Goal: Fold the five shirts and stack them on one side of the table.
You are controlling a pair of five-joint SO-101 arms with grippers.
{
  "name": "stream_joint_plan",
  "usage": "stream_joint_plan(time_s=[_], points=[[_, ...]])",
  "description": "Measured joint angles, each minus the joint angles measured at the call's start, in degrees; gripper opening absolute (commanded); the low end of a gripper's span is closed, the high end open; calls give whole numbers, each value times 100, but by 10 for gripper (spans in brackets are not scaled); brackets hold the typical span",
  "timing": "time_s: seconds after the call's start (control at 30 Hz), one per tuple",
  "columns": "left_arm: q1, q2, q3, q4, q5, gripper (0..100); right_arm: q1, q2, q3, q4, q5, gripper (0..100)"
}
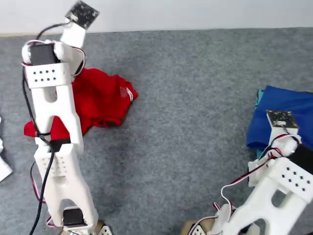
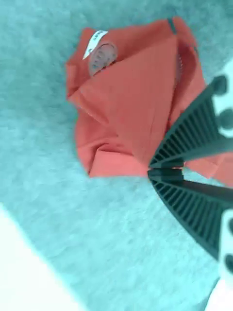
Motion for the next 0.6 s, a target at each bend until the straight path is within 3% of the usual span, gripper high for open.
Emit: stream_joint_plan(time_s=[0.27, 0.6], points=[[1064, -2048, 1125, 26, 53, 2, 0, 0, 0, 0, 0, 9], [3886, -4615, 4132, 26, 1336, 5, 0, 0, 0, 0, 0, 9]])
